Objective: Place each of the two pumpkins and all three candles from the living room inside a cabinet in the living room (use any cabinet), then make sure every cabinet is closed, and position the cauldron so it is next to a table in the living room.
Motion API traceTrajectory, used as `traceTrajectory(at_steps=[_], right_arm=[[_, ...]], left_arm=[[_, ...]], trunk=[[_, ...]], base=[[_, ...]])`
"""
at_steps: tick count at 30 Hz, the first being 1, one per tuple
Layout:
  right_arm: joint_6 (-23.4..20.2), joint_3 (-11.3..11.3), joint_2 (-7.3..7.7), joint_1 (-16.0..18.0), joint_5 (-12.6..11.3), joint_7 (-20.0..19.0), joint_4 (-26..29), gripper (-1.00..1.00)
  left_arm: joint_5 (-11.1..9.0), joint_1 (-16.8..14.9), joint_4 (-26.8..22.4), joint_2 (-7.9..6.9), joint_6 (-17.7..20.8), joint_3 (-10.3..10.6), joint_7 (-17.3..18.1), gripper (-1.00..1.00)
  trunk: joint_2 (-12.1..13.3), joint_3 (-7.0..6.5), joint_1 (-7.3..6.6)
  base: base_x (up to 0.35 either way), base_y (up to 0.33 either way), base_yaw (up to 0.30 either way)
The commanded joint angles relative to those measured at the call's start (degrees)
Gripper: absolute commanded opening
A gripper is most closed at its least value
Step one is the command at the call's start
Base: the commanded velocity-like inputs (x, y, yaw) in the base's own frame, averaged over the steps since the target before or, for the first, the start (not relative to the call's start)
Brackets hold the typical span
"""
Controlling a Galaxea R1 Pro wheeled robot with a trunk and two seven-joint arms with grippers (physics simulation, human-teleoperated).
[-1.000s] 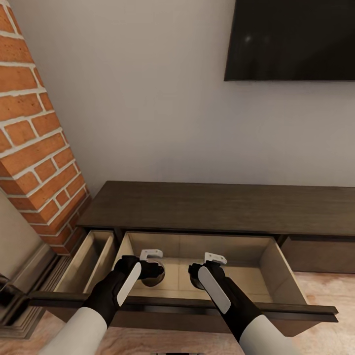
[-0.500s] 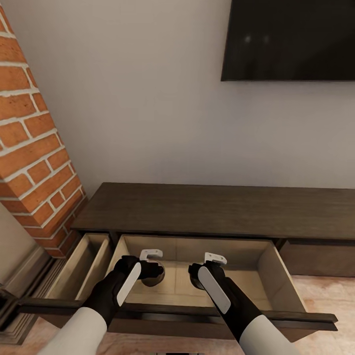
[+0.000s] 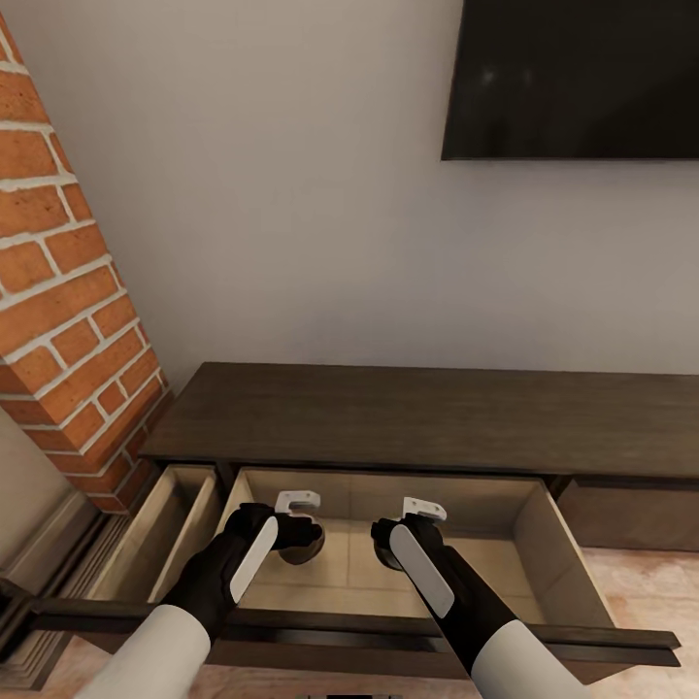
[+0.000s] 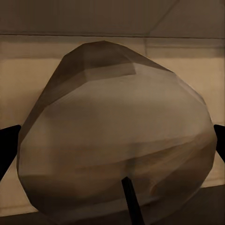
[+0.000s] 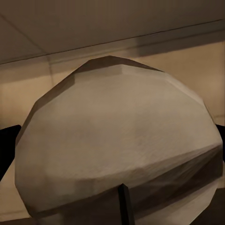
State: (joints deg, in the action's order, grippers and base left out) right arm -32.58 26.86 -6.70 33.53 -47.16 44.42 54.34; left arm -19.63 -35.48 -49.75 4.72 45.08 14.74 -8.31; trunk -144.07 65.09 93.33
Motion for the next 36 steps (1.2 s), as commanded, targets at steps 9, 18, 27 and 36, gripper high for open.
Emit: traceTrajectory(at_steps=[9, 18, 27, 36], right_arm=[[-0.12, 0.12, 0.02, 0.05, -0.39, 0.5, 0.06, -1.0], [-0.12, 0.12, 0.02, 0.05, -0.39, 0.5, 0.06, -1.0], [-0.12, 0.12, -0.16, 0.05, -0.39, 0.5, 0.06, -1.0], [-0.12, 0.12, -0.33, 0.05, -0.39, 0.5, 0.06, 1.0]], left_arm=[[-0.59, -0.03, -0.09, 0.01, 0.18, 0.11, -0.48, -1.0], [-0.59, -0.03, -0.09, -0.05, 0.18, 0.11, -0.48, -1.0], [-0.58, -0.03, -0.09, -0.06, 0.18, 0.11, -0.48, -1.0], [-0.59, -0.03, -0.09, -0.06, 0.18, 0.11, -0.48, -1.0]], trunk=[[-0.1, 1.38, 0.14], [-0.18, 2.71, 0.3], [-0.18, 2.71, 0.3], [-0.18, 2.71, 0.3]], base=[[0.002, 0.001, 0.0], [0.0, 0.0, 0.0], [0.0, 0.0, 0.0], [0.0, 0.0, 0.0]])
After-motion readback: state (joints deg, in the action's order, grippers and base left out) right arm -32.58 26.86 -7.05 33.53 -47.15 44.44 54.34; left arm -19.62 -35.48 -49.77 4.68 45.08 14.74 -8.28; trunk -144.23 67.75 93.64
